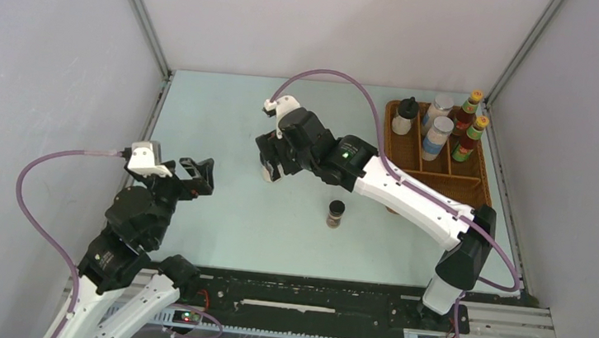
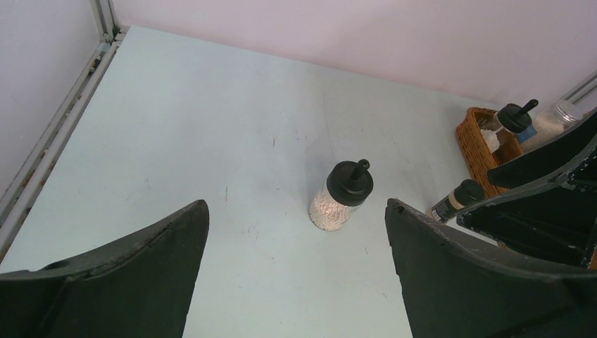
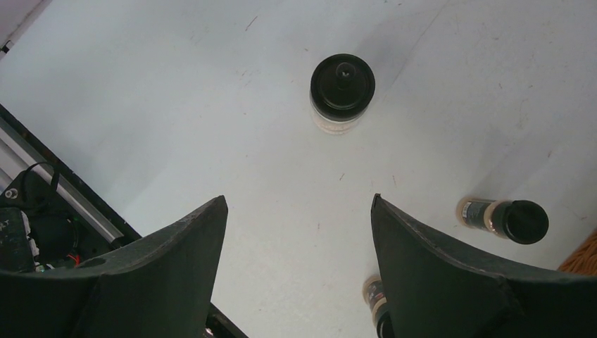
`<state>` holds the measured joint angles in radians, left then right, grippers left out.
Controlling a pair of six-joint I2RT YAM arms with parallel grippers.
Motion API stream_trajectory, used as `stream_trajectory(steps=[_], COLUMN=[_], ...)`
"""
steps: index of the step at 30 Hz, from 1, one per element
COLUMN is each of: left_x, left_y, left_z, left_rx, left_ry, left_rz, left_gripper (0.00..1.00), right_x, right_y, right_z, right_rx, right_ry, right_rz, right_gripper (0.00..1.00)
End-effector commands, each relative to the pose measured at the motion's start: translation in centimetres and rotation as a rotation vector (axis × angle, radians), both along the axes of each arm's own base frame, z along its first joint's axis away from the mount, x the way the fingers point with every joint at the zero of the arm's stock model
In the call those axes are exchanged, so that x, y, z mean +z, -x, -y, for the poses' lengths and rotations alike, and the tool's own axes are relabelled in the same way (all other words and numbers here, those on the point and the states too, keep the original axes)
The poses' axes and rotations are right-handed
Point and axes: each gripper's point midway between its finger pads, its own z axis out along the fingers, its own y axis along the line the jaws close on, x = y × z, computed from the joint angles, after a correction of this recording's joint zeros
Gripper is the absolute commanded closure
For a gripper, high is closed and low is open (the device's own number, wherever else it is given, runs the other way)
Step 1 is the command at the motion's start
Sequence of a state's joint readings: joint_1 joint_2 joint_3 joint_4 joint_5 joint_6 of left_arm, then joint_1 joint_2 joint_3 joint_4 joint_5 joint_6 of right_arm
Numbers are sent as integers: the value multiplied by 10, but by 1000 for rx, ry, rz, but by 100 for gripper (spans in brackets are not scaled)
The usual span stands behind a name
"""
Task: Organize the condiment bottles
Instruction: Pick up the bottle from the center of the board.
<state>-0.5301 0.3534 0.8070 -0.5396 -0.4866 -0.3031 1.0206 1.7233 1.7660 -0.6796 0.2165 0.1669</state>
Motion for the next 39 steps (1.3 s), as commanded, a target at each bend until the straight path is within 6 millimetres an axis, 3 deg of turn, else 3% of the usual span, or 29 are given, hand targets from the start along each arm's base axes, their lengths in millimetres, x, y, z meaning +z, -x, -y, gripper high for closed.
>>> stream_trajectory(steps=[1,16,19,39], left_x=[3,2,3,3], left_y=[-4,-7,-7,-4], left_z=[4,7,7,4], left_rx=[-12,-18,-20,-13], left_ry=[-2,-8,1,1], left_rz=[15,11,22,26], left_gripper=[0,0,0,0], right_x=[-3,-53,-62,-76], right_y=[-2,-41,-50,-79], right_z=[-5,-18,-18,-28], right_rx=[-3,22,24,66], right_ry=[-13,-6,-8,20], right_rz=[-6,-36,-57,-78], right_gripper=[17,11,3,2])
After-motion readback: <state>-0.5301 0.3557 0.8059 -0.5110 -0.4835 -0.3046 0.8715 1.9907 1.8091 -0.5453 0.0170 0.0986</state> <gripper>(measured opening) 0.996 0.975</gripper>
